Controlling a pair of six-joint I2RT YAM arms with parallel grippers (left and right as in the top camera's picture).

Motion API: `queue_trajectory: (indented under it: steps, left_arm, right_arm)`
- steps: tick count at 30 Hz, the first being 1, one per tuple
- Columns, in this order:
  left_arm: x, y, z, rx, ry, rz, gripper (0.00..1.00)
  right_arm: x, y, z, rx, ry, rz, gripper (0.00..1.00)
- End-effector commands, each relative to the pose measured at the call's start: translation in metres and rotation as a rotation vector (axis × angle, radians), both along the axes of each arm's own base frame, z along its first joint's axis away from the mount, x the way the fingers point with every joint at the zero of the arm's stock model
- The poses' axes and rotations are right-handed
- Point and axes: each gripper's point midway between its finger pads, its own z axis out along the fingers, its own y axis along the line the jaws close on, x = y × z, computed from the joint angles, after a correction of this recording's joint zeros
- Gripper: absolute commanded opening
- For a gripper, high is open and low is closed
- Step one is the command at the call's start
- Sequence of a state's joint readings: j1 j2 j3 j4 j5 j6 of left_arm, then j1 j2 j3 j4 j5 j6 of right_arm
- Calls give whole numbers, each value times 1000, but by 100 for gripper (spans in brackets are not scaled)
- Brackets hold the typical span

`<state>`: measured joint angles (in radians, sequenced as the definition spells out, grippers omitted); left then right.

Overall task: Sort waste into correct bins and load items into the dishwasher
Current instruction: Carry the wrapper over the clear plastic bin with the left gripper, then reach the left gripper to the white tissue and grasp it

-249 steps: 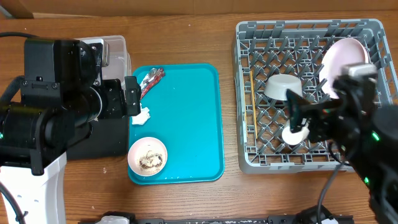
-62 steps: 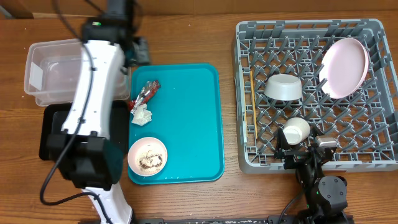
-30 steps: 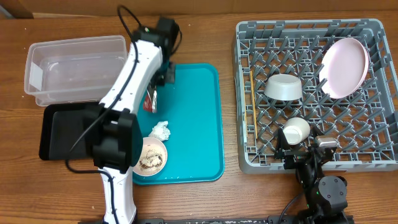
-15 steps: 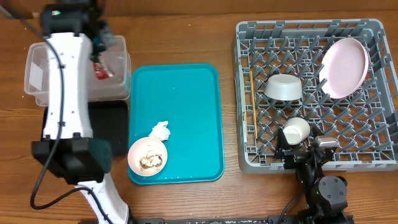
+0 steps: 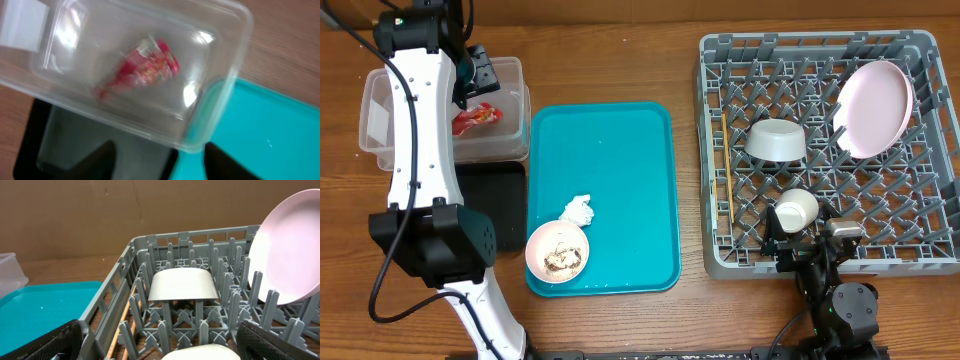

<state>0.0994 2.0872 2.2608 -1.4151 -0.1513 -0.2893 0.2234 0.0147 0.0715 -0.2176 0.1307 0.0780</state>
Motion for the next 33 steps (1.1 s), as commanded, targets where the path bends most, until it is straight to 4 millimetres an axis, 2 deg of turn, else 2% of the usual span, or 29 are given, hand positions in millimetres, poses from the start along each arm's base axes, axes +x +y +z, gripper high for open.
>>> queue_trajectory:
  steps: [1,4,9,12,15,22,25,27,29,33]
  left_arm:
    - [-15,-52,26,-154,-16,-123,48]
    - [-33,-86,19,-178,69,-215,44]
    - [-63,-136,9,-89,198,-349,46]
    - [-78,-158,-6,-50,268,-376,49]
    - [-91,-176,-33,-37,342,-415,49]
    - [-118,-196,-108,-12,473,-485,55]
    - [-141,-197,-133,-31,560,-493,58]
    - [-150,-192,-146,-20,593,-482,72]
    - [-150,-183,-161,9,588,-474,84]
    - [-143,-171,-179,31,550,-423,89]
  right_arm:
    - [0,0,2,6,-12,-1,100]
    - [0,0,2,6,-12,-1,100]
    - [0,0,2,6,-12,-1,100]
    - [0,0,2,6,-12,-1,100]
    - [0,0,2,6,-12,-1,100]
    - [0,0,2,6,-12,-1,100]
    - [0,0,2,6,-12,-1,100]
    - [0,0,2,6,-12,-1,100]
    - [0,0,2,6,-12,-1,100]
    - [0,0,2,6,-12,-1,100]
